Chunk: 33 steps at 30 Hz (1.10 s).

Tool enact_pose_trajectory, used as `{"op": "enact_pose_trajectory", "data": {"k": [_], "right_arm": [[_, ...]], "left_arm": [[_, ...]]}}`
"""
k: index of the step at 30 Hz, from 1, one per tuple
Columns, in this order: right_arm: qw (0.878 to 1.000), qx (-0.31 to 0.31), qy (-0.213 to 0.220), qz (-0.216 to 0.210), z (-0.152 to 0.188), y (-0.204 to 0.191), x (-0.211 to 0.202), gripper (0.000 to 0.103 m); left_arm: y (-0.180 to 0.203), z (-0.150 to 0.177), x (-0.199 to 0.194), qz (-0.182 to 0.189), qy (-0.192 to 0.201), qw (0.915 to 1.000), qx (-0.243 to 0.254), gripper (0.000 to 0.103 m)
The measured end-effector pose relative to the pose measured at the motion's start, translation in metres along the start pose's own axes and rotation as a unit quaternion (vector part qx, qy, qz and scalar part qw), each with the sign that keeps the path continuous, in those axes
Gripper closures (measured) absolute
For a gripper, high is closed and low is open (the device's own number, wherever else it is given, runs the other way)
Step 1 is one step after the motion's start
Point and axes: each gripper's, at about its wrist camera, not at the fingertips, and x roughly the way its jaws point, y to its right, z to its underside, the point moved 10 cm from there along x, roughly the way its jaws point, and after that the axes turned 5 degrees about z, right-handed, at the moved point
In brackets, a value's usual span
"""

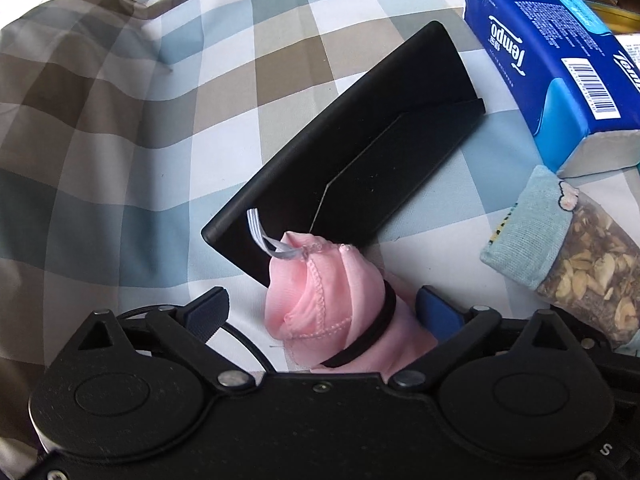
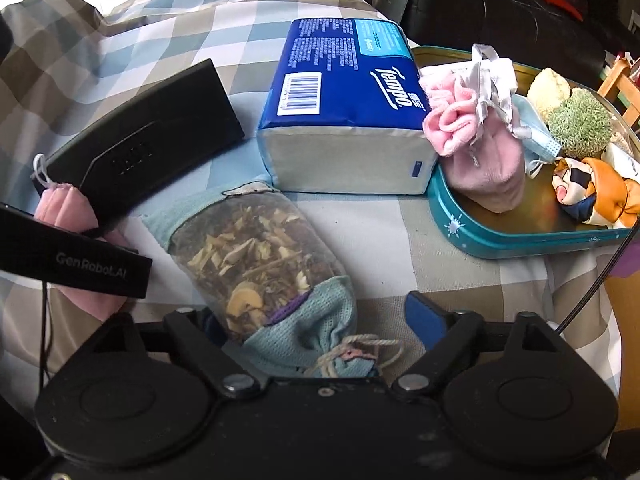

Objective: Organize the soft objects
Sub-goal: 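Grasp the pink cloth pouch with the left gripper while the right gripper holds the mesh bag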

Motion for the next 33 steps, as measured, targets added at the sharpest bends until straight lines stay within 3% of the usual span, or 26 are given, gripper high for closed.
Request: {"op": "enact_pose_trajectory", "data": {"k": [6, 10, 18, 20, 22, 24, 27, 29, 33], "right_arm": [[1.000, -0.007, -0.002, -0.002, -0.002, 0.000, 0.004, 0.009], [1.000, -0.001, -0.002, -0.007, -0.002, 0.004, 0.008, 0.000], [1.000, 0.001, 0.007, -0.004, 0.000, 0.002, 0.007, 0.000], [1.000, 0.004, 0.000, -0.005, 0.000, 0.002, 0.007, 0.000], [1.000, 0.007, -0.005, -0.013, -0.002, 0.002, 0.007, 0.001], [1.000, 0.003, -0.003, -0.017, -0.005, 0.001, 0.003, 0.010], [0.999, -0.019, -0.002, -0.028, -0.009, -0.008, -0.009, 0.049], [0.999, -0.019, -0.013, -0.043, -0.010, -0.013, -0.016, 0.057], [0.997, -0.002, -0.039, -0.066, -0.014, -0.016, -0.029, 0.058]], "left_arm": [[0.006, -0.002, -0.002, -0.023, 0.016, 0.9993, 0.023, 0.002], [0.006, -0.003, -0.003, -0.023, 0.022, 0.9993, 0.017, 0.002], [0.005, -0.004, -0.003, -0.021, 0.020, 0.9994, 0.017, 0.002], [0.005, -0.003, -0.003, -0.017, 0.018, 0.9996, 0.015, 0.003], [0.004, -0.003, -0.003, 0.002, 0.014, 0.9999, 0.006, 0.012], [0.004, -0.002, -0.005, 0.032, 0.010, 0.9994, -0.006, 0.024], [0.006, 0.000, -0.009, 0.040, 0.014, 0.9991, -0.007, 0.039], [0.007, 0.001, -0.012, 0.038, 0.020, 0.9991, -0.002, 0.046], [0.004, 0.000, -0.019, 0.041, 0.031, 0.9986, -0.016, 0.053]]}}
